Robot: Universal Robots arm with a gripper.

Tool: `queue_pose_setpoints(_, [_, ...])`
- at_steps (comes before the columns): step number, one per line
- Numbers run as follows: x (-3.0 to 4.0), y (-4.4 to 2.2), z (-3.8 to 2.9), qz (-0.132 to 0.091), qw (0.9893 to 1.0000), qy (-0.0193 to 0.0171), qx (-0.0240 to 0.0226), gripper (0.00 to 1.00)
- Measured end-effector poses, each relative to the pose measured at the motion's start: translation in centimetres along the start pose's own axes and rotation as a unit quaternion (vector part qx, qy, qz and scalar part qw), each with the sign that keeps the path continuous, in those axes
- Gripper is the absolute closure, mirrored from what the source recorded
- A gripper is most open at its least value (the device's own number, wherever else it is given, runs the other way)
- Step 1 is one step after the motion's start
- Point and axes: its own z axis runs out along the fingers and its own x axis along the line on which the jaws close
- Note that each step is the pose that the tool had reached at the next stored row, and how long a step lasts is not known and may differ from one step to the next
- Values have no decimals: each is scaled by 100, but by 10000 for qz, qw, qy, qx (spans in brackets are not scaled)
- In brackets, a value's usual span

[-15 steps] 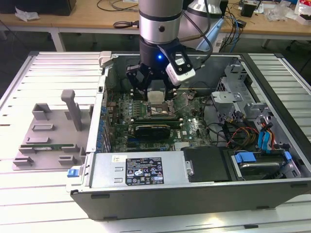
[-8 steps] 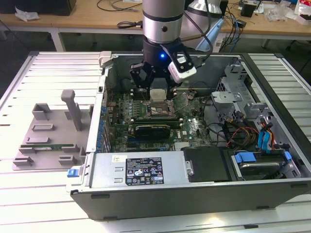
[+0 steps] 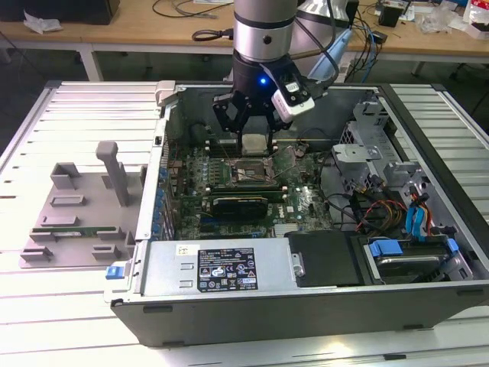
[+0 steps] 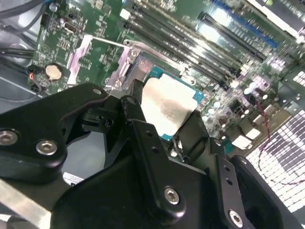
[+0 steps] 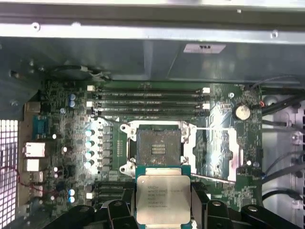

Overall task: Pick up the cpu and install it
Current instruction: 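Pick up the cpu and move it towards the insertion slot, then place the cpu into insertion slot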

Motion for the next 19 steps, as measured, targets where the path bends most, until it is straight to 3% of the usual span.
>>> queue_pose_setpoints(4, [0,84,5,0,10000,0,1,45])
queue_pose_setpoints(19, [-4,85,5,0,10000,0,-1,45])
